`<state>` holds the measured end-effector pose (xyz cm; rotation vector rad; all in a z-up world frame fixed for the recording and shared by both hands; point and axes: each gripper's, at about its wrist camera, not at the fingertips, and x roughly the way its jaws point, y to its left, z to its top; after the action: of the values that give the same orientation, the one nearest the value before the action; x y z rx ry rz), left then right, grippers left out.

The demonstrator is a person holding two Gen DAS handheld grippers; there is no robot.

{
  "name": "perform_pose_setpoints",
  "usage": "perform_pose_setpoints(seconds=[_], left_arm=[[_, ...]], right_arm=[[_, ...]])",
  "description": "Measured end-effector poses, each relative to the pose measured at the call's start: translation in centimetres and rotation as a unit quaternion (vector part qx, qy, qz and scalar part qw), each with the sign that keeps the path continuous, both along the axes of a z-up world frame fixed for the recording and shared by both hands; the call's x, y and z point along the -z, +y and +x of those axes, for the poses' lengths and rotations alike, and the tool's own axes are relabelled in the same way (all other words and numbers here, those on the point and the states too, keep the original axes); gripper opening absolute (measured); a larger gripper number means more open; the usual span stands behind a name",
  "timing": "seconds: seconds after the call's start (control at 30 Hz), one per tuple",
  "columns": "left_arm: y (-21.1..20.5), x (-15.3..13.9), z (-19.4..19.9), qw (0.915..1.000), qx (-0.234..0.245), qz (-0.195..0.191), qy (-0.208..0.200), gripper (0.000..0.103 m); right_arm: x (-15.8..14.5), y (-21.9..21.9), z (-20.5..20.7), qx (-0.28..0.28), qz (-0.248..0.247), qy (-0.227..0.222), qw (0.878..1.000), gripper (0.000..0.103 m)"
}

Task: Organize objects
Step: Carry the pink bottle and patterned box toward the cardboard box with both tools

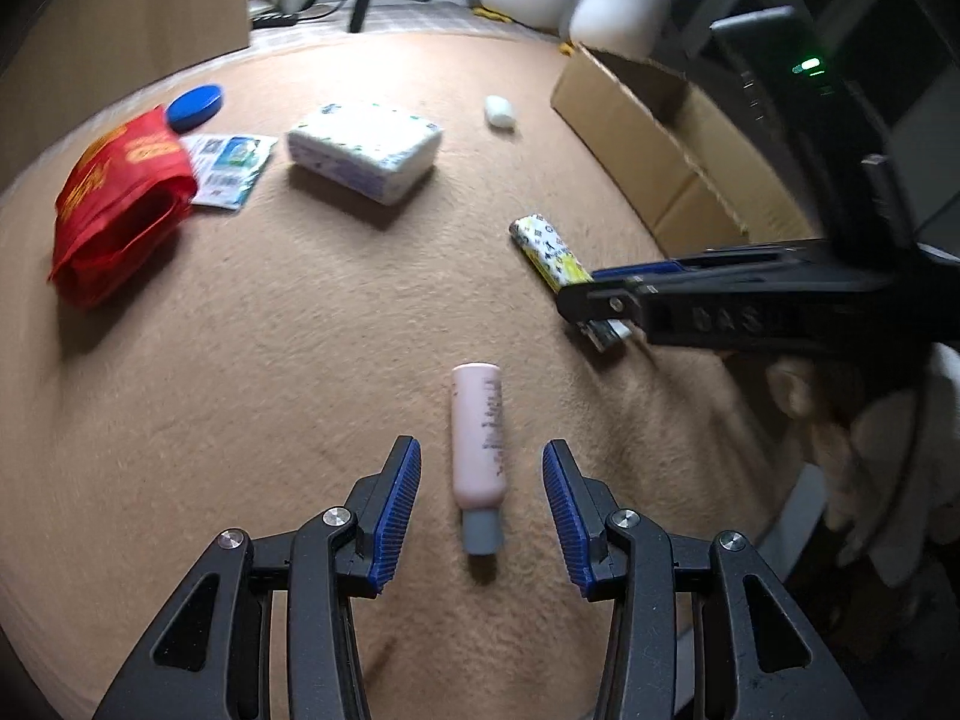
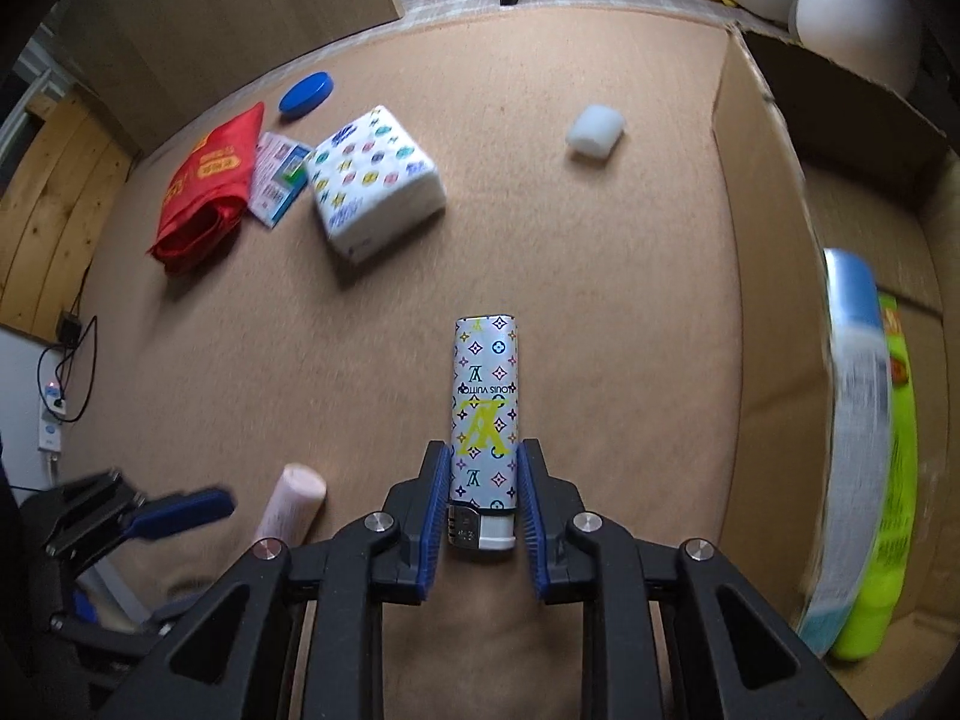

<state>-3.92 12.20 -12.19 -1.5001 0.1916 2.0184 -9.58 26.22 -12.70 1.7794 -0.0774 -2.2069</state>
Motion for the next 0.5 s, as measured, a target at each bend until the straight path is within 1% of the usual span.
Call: perform_pose_setpoints(seconds=[0.1,0.13,0.3,0.37,0.5], left_arm=[[0.7,0.5,-0.1,0.9999,0.003,-0.012,0.0,0.045],[0.8,0.6,-0.1,0.9999,0.003,-0.015,-0.001,0.044],[1.6,1.3,0.0,0.9996,0.006,-0.028,0.005,0.026],[1.5,1.3,0.0,0.9996,0.002,-0.027,0.008,0.021],[1.0,1.3,-0.4,0.9998,-0.012,-0.012,0.0,0.021]], right_arm=[[-0.1,0.3,1.2,0.001,-0.005,0.003,1.0,0.021],[-0.1,0.4,1.7,0.002,-0.007,0.005,1.0,0.021],[0.0,0.4,3.1,-0.003,-0.001,0.017,1.0,0.021],[0.1,0.4,3.8,-0.005,0.004,0.024,1.0,0.021],[-0.1,0.4,4.5,-0.007,0.008,0.035,0.999,0.021]])
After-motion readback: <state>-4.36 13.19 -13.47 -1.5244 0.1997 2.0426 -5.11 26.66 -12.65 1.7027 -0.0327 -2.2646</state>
